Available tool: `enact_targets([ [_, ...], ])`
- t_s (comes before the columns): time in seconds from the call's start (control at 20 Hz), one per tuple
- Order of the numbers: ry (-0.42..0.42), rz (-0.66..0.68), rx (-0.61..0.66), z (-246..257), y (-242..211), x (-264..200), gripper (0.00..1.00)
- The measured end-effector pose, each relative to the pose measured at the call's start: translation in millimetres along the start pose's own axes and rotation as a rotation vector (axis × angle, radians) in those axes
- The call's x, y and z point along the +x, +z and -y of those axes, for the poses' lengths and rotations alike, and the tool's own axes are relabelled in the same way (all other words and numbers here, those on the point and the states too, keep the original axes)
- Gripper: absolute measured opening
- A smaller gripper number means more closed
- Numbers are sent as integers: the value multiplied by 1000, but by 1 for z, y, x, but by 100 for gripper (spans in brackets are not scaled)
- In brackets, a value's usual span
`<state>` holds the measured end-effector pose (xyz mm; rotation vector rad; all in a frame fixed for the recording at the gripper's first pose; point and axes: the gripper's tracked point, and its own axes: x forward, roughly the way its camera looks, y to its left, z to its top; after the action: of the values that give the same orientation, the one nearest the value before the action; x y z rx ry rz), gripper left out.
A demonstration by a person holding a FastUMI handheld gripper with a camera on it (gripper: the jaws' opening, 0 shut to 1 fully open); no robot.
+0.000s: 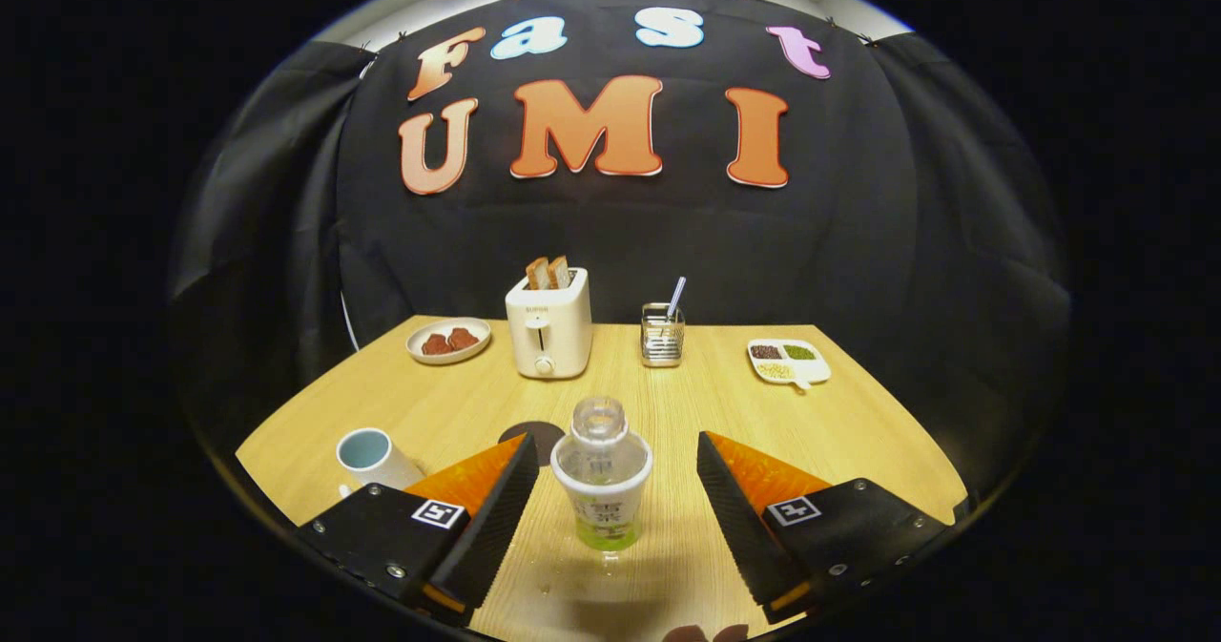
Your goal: Take the bottle from table, then pour the juice into the cup, finally place the bottle on the coaster
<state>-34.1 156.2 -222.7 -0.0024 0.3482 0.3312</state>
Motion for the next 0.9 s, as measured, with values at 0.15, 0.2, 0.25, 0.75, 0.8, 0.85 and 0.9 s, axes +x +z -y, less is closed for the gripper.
enact_targets([
  [0.15, -6, -58, 15, -2, -28, 14, 99],
  [0.2, -8, -79, 19, -2, -37, 18, 99],
  [0.25, -16, -93, 23, -2, -44, 23, 99],
  [0.75, -21, -223, 70, -16, -67, 50, 63],
  [0.8, -24, -242, 71, -16, -68, 49, 62],
  [0.85, -33, -255, 73, -16, -66, 46, 58],
  [0.9, -49, -257, 67, -16, -60, 44, 57],
])
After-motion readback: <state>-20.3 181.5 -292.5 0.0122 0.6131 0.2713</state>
